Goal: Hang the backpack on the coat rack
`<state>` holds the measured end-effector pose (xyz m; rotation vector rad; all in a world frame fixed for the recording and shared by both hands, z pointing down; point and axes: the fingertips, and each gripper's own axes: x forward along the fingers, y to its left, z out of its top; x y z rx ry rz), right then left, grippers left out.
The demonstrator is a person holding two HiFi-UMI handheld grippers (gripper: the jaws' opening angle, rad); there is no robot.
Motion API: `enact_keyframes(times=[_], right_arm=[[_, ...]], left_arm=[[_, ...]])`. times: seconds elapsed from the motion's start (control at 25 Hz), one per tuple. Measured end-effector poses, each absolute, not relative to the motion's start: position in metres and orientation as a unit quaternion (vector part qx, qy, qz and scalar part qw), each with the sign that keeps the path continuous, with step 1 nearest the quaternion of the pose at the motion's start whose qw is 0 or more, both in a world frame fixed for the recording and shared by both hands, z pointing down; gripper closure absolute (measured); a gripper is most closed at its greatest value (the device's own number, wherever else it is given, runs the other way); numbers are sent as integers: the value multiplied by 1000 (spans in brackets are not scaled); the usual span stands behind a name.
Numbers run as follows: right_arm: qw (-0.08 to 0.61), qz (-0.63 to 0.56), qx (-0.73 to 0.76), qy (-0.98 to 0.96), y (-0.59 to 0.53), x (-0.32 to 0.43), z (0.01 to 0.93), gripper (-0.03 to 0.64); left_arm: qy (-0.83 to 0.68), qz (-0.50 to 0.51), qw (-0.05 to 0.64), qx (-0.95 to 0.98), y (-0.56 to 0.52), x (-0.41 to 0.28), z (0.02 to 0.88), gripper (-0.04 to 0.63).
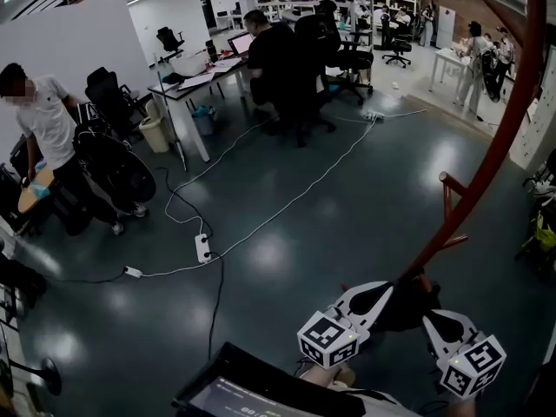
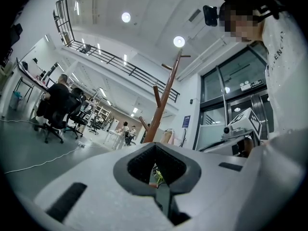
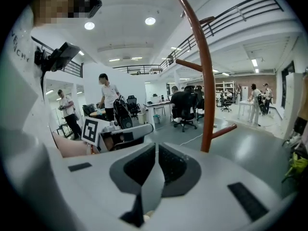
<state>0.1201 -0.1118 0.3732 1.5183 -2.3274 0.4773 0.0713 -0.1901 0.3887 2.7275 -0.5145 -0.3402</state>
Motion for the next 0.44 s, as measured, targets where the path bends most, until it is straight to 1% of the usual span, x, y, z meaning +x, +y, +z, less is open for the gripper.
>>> enact_keyframes(times=[0.44], right_arm=[[177,166,535,-809,-109,120,381,584]], left_arm=[[-189,-123,182,957,-192,65,395,586]])
